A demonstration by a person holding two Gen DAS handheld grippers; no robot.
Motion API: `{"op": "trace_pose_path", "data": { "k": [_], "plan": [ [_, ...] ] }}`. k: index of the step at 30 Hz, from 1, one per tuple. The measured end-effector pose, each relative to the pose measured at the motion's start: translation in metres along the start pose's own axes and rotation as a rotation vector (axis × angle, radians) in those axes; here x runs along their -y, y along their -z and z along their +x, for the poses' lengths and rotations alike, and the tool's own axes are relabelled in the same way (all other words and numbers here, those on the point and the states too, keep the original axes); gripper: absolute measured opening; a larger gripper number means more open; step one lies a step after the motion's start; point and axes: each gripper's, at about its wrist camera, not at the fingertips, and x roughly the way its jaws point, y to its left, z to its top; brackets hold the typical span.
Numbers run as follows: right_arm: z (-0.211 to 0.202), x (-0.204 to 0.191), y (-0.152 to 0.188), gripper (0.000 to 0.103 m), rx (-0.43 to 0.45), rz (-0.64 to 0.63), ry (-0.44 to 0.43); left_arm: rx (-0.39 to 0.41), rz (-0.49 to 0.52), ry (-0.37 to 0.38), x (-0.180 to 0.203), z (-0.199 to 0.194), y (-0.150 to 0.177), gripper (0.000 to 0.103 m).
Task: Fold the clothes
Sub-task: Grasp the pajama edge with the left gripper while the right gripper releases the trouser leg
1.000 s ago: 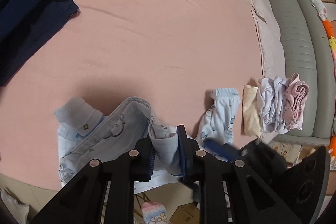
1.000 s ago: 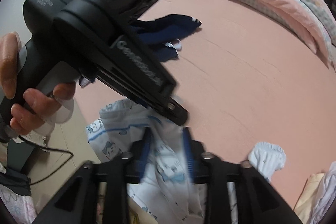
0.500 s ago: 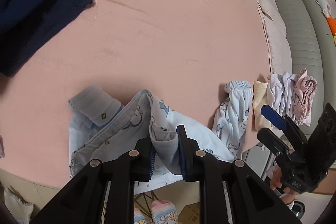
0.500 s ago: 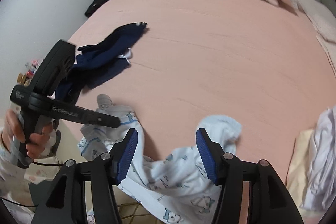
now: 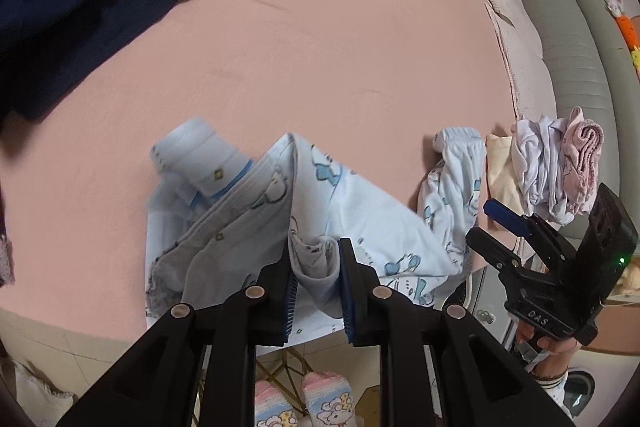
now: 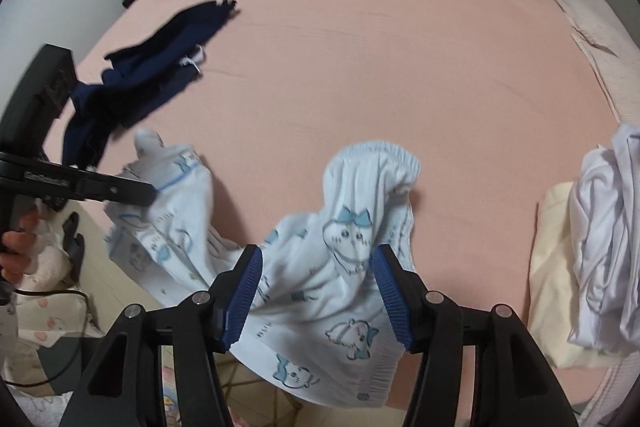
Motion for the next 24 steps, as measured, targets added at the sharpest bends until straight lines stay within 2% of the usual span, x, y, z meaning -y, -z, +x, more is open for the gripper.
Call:
{"op": "trace_pose_path", "data": {
  "k": [8,12,15,20,24],
  "plan": [
    [0.012,0.008,0.015,0.057,-0.034,0.053,-0.019,-0.028,-0.022,-0.008,-0.018,0.011,0.011,0.016],
    [0.009,0.004,0.016,0.057,-0.041,0.099,0.023,-0.020,0.003,-0.050,-0.016,0.014,0.016,0.016],
    [0.004,-0.001,0.017,0.057,-0.044,0.143,0.002,-0.017,0.022,-0.087,-0.014,0.018,0.019,0.017],
    [-0.009,-0.017,0.015,0.057,0.013,0.162,-0.074,-0.017,0.053,-0.122,-0.011,0.022,0.025,0.017],
    [-0.011,-0.039,0.011,0.056,0.079,0.063,-0.128,-0.023,0.046,-0.107,-0.015,0.020,0.025,0.017]
  ]
}}
